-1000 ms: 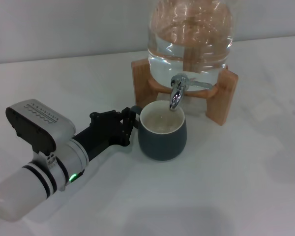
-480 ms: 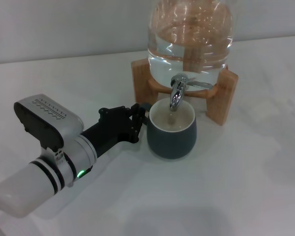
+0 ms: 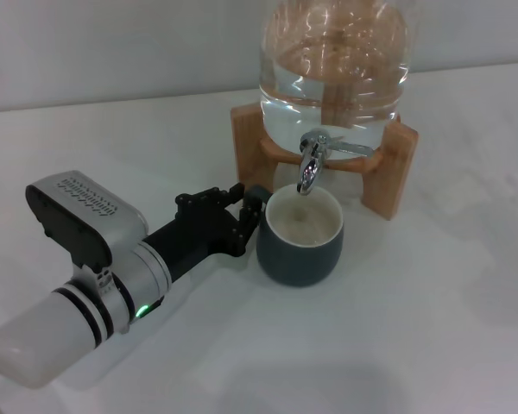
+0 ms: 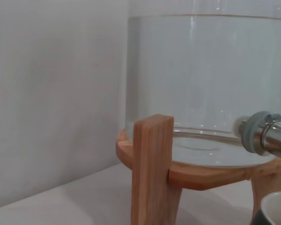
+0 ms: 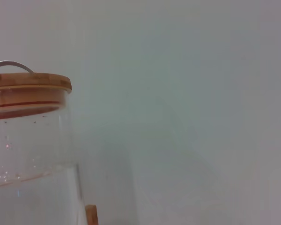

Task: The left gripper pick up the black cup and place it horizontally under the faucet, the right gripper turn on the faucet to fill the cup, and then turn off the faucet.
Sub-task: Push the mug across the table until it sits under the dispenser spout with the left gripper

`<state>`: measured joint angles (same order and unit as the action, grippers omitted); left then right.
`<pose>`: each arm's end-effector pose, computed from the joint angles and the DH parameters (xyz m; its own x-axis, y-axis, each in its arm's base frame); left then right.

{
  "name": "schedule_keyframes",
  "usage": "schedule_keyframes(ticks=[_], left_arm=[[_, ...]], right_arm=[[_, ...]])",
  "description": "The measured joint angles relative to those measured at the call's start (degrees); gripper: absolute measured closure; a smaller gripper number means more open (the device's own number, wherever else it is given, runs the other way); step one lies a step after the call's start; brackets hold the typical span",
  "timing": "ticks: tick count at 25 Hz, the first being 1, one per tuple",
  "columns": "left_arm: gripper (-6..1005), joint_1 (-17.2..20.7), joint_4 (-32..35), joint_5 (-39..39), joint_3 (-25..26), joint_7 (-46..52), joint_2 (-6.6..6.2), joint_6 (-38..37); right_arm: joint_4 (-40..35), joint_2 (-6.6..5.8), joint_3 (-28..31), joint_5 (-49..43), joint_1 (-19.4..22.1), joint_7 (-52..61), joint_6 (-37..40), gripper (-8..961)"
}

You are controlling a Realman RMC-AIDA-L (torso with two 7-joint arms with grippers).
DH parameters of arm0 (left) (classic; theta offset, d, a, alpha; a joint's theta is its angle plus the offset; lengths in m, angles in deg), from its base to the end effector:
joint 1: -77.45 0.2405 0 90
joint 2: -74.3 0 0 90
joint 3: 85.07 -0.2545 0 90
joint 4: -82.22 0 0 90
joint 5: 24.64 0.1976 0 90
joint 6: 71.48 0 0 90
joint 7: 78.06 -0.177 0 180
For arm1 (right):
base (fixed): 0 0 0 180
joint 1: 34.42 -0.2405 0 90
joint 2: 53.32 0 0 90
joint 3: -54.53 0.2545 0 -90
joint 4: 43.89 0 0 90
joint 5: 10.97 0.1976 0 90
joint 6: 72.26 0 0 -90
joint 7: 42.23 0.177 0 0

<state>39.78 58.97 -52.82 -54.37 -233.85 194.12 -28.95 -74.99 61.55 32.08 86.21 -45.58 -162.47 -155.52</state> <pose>-0.1876 0.3522 -0.1591 0.7974 0.2012 0.5689 0.4947 -0.7577 -0.4256 0.3647 0.2875 0.1095 0.6139 -0.0200 -0.7891 -0.7495 -0.3286 -0.5747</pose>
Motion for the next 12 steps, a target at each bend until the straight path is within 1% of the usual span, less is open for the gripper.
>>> schedule_keyframes(ticks=[8, 12], left_arm=[[715, 0.1, 0.0, 0.1, 0.2, 0.1, -0.02, -0.3], [711, 0.2, 0.1, 0.2, 0.3, 0.2, -0.02, -0.3]], right_arm=[[0.0, 0.00, 0.1, 0.1, 0.4, 0.0, -0.2, 99], [0.0, 0.00, 0.1, 0.3, 0.5, 0.0, -0.2, 99]])
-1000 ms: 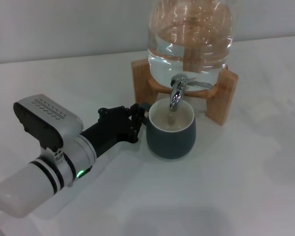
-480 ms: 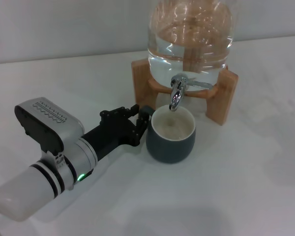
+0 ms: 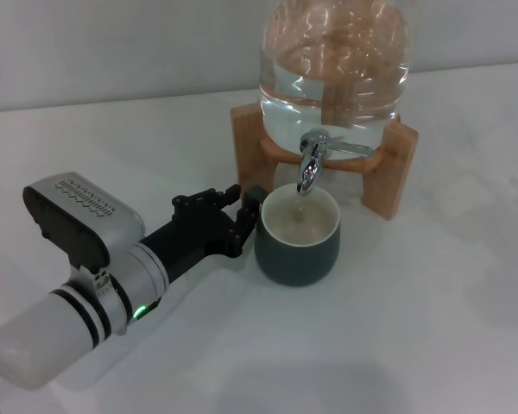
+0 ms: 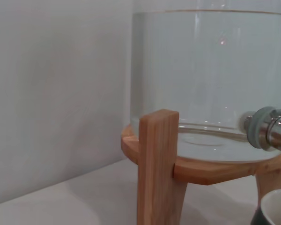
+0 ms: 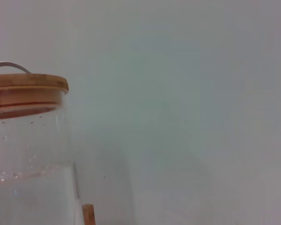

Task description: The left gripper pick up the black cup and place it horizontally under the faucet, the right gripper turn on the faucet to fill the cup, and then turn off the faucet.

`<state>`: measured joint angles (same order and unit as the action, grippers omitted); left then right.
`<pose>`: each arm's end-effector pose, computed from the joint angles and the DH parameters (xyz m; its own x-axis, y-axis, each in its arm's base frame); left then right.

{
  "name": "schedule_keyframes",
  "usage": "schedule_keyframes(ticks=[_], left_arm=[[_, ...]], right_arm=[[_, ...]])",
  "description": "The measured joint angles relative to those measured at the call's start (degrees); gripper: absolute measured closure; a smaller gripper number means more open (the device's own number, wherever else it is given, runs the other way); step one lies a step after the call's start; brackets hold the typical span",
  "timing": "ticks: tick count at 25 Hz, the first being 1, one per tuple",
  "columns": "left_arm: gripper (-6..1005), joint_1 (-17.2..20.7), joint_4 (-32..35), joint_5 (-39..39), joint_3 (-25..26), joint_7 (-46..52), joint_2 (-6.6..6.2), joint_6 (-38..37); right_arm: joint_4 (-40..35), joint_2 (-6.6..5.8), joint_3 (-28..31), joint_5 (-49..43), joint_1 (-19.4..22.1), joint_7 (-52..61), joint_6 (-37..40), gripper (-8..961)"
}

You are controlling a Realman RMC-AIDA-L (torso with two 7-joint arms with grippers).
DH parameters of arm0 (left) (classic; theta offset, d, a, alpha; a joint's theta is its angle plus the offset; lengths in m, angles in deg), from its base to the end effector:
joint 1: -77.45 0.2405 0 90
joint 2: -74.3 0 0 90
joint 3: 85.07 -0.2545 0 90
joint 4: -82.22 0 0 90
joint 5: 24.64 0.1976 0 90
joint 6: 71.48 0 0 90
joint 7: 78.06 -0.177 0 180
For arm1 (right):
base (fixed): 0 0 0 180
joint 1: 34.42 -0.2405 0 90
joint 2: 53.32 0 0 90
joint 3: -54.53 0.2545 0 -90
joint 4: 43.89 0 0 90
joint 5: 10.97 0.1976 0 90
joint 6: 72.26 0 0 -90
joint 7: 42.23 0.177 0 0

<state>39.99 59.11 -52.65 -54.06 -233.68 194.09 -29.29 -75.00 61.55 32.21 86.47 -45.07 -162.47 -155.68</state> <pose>-0.1906 0.3527 -0.1585 0.7974 0.2088 0.5661 0.5013 -0.7514 -0.4290 0.3668 0.2841 0.1107 0.6119 -0.0195 -0.7907 -0.7531 -0.3202 -0.5748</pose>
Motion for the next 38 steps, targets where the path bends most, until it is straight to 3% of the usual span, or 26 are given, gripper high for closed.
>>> schedule_keyframes(ticks=[31, 38], left_arm=[[709, 0.7, 0.2, -0.1, 0.2, -0.3, -0.04, -3.2], [709, 2.0, 0.5, 0.1, 3.2, -0.4, -0.43, -2.7]], right_arm=[[0.0, -0.09, 0.1, 0.1, 0.2, 0.0, 0.0, 99], [0.0, -0.19, 0.1, 0.1, 0.4, -0.1, 0.2, 99]])
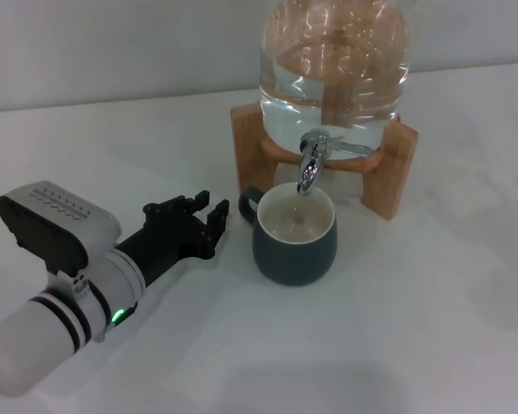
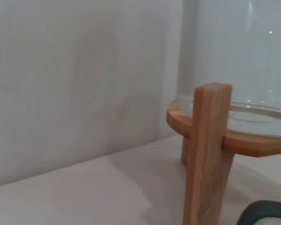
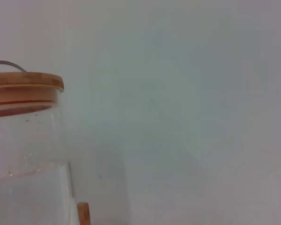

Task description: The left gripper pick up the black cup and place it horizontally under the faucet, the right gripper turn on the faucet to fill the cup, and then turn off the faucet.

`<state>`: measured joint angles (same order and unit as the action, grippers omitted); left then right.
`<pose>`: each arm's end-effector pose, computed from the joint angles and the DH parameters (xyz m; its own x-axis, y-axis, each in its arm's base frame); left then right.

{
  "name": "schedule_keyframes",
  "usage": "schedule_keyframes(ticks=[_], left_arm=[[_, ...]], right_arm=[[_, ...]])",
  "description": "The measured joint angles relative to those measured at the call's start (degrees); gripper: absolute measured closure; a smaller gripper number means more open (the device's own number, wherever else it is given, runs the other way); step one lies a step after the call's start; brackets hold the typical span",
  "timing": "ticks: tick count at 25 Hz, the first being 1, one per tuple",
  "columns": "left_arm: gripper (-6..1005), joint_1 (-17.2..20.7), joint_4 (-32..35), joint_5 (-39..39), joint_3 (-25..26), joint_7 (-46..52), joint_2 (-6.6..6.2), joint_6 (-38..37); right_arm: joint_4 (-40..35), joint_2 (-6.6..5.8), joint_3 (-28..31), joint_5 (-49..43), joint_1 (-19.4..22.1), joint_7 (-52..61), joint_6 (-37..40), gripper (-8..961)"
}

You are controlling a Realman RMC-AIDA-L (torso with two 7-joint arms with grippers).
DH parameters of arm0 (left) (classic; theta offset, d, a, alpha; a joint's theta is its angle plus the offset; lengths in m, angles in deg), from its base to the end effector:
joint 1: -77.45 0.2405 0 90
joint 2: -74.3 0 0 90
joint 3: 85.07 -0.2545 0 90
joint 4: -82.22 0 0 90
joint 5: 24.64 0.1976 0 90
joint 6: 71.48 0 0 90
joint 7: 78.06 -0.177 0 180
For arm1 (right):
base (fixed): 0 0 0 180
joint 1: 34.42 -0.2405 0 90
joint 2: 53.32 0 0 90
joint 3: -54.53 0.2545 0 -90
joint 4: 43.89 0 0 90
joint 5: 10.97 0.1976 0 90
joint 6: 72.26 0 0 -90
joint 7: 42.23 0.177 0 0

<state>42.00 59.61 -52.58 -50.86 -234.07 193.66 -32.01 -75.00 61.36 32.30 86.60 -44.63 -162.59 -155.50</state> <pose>-0.2146 0.3583 -0.1497 0.7902 0.2590 0.5554 0.5557 -0.6849 -0.4712 0.3700 0.2815 0.1128 0.6153 -0.0221 -0.7879 -0.7537 -0.3091 -0.5799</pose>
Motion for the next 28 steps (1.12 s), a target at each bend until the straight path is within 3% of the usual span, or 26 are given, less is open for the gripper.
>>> schedule_keyframes(ticks=[8, 12, 16, 23, 28], left_arm=[[693, 0.1, -1.0, 0.5, 0.1, -0.2, -0.02, 0.3], [676, 1.7, -1.5, 0.8, 0.9, -0.9, -0.36, 6.0], [600, 5.5, -1.1, 2.2, 6.3, -0.8, -1.63, 15.1], [467, 9.1, -0.9, 4.6, 13.8, -0.2, -2.98, 23.0], [436, 11.2, -0.4, 5.0, 20.5, 2.5, -4.18, 28.1]], right_arm=[[0.0, -0.11, 0.0, 0.0, 0.9, 0.0, 0.0, 98], [-0.3, -0.28, 1.3, -0.3, 1.9, -0.1, 0.0, 98], [-0.2, -0.64, 1.6, -0.5, 2.1, 0.2, 0.1, 98], [-0.2, -1.35, 1.4, -0.7, 2.1, 1.0, 2.2, 98], [-0.3, -1.92, 1.5, -4.0, 2.3, 3.0, 4.2, 98]])
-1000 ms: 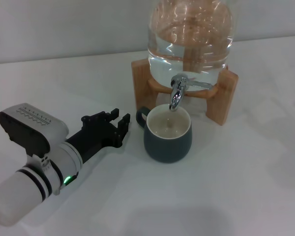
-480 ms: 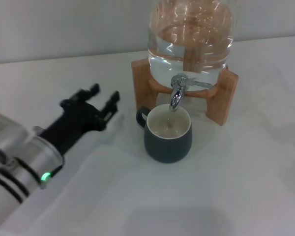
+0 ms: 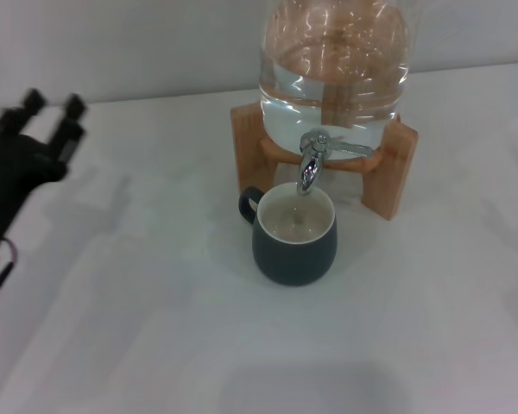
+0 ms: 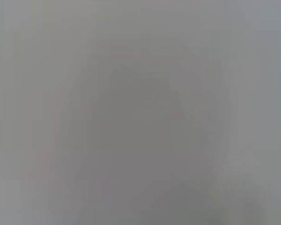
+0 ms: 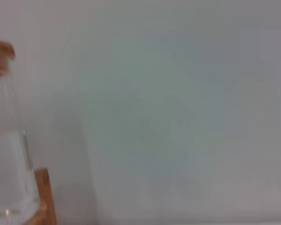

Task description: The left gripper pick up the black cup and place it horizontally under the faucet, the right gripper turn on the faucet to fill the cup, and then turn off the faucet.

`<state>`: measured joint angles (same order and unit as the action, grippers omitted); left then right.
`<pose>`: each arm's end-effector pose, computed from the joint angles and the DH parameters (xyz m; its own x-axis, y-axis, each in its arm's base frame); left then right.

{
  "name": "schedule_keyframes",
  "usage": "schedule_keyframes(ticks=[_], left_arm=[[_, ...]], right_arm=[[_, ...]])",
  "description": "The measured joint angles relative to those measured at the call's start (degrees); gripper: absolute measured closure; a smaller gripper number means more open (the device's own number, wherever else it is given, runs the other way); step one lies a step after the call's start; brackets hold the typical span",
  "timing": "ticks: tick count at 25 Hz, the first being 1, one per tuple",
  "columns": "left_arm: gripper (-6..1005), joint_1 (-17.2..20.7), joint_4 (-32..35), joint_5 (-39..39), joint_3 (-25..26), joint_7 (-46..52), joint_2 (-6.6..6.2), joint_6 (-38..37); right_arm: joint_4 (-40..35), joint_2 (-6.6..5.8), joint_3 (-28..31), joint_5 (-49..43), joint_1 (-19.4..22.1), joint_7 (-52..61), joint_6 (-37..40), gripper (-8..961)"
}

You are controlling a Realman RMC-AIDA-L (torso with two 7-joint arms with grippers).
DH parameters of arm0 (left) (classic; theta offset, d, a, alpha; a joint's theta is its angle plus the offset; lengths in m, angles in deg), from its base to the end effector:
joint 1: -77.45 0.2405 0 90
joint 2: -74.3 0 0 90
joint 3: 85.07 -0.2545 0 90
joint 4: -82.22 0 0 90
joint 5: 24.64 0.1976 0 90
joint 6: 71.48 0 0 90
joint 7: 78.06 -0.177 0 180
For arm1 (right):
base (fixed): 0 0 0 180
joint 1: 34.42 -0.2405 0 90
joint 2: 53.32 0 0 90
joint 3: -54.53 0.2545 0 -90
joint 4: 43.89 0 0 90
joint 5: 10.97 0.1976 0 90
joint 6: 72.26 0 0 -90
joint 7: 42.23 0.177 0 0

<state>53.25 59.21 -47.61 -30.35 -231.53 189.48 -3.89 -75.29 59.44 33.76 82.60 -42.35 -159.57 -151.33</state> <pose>-0.2326 0.3618 -0.0260 0.5212 -0.0638 0.8511 0.7076 -0.5252 -0.4727 0.4017 0.2661 0.1230 0.6215 -0.1317 -0.7722 -0.7777 -0.2222 -0.5880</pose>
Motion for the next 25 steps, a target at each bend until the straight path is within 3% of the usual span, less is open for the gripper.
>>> schedule_keyframes(ticks=[4, 10, 13, 16, 25], left_arm=[[435, 0.6, 3.2, -0.1, 3.2, 2.4, -0.40, 2.9], [434, 0.2, 10.5, -0.6, 5.2, 6.9, -0.55, 5.1], [434, 0.0, 12.5, -0.8, 5.7, 7.5, -0.56, 6.5], [433, -0.1, 13.3, -1.2, 6.0, 8.7, -0.66, 6.7], [432, -0.8, 17.2, -2.8, 6.0, 11.8, -1.08, 8.9]], right_arm=[[-1.1, -0.15, -0.5, -2.1, 0.3, 1.5, -3.0, 98], [-7.9, 2.08, -1.9, -2.5, 1.1, 5.7, -17.4, 98], [-9.4, 2.23, -5.0, -2.4, 1.3, 7.8, -20.5, 98], [-10.7, 2.28, -12.4, -1.7, 1.7, 8.8, -21.3, 98], [-10.7, 2.44, -23.6, 2.3, 0.0, 8.6, -17.0, 98]])
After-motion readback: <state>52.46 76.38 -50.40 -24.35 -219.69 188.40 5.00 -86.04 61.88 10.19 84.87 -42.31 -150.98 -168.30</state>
